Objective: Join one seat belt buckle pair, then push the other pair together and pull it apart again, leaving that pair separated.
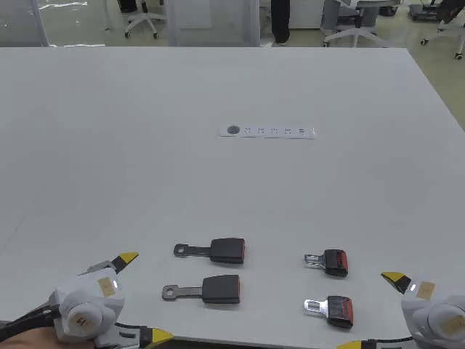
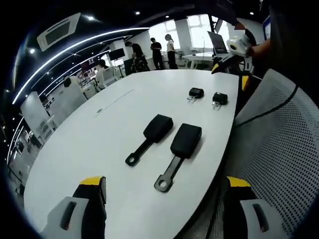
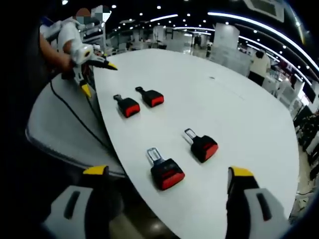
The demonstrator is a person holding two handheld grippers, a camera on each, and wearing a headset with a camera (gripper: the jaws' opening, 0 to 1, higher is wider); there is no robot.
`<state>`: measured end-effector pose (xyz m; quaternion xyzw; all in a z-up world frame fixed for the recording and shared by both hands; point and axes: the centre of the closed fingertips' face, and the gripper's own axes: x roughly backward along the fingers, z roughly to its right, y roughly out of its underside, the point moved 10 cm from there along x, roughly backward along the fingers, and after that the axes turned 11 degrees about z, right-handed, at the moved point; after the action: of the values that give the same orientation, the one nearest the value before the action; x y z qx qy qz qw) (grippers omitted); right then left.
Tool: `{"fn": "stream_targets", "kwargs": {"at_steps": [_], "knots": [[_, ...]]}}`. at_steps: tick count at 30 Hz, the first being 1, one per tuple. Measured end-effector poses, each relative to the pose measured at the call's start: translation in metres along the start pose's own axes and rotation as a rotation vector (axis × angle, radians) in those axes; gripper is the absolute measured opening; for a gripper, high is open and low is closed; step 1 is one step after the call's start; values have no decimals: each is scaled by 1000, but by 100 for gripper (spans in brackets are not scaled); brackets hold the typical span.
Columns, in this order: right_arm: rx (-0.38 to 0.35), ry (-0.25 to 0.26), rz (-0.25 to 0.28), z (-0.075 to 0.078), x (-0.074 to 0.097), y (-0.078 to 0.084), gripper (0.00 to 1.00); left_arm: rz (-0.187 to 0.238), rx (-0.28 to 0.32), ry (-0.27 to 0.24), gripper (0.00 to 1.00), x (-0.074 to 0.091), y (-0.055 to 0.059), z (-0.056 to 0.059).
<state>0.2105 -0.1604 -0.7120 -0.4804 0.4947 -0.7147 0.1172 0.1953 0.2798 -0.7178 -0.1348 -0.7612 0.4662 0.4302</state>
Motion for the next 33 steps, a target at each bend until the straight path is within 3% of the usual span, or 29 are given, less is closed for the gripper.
{"fn": "stream_targets", "kwargs": {"at_steps": [33], "knots": [[40, -30, -8, 5, -1, -1, 95, -6, -6, 11, 100, -2, 2, 1]]}}
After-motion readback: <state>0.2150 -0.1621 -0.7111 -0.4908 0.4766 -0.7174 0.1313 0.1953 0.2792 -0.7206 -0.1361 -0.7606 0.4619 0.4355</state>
